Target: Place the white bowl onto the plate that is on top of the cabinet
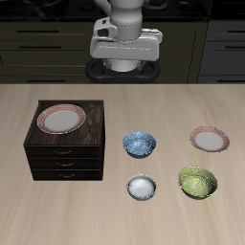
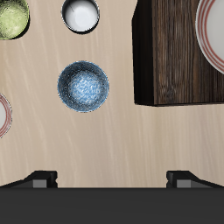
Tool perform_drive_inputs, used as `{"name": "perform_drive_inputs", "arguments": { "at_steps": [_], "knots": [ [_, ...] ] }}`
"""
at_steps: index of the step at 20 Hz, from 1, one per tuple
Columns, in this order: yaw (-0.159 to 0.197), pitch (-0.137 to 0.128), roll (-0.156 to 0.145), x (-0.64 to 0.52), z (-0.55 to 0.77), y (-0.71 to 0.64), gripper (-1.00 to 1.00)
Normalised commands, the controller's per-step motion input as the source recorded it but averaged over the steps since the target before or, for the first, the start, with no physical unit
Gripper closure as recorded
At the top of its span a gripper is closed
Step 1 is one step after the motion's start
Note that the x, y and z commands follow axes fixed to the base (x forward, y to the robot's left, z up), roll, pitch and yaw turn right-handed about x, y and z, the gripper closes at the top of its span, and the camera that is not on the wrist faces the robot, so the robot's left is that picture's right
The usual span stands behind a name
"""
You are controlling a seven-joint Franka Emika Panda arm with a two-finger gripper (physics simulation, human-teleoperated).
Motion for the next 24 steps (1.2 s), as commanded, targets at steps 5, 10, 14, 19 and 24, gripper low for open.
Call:
{"name": "perform_drive_inputs", "arguments": {
  "at_steps": [5,10,14,19,24],
  "knots": [
    [-0.032,-0.006,0.038,0.35,0.08,0.06,-1.0],
    [-0.025,0.002,0.009,0.34,0.06,0.04,-1.0],
    [-0.022,0.001,-0.009,0.46,0.09,-0.01,-1.0],
    [-0.034,0.005,-0.019,0.32,0.06,-0.08,-1.0],
    [-0.022,0.001,0.012,0.37,0.03,-0.03,-1.0]
  ]
}}
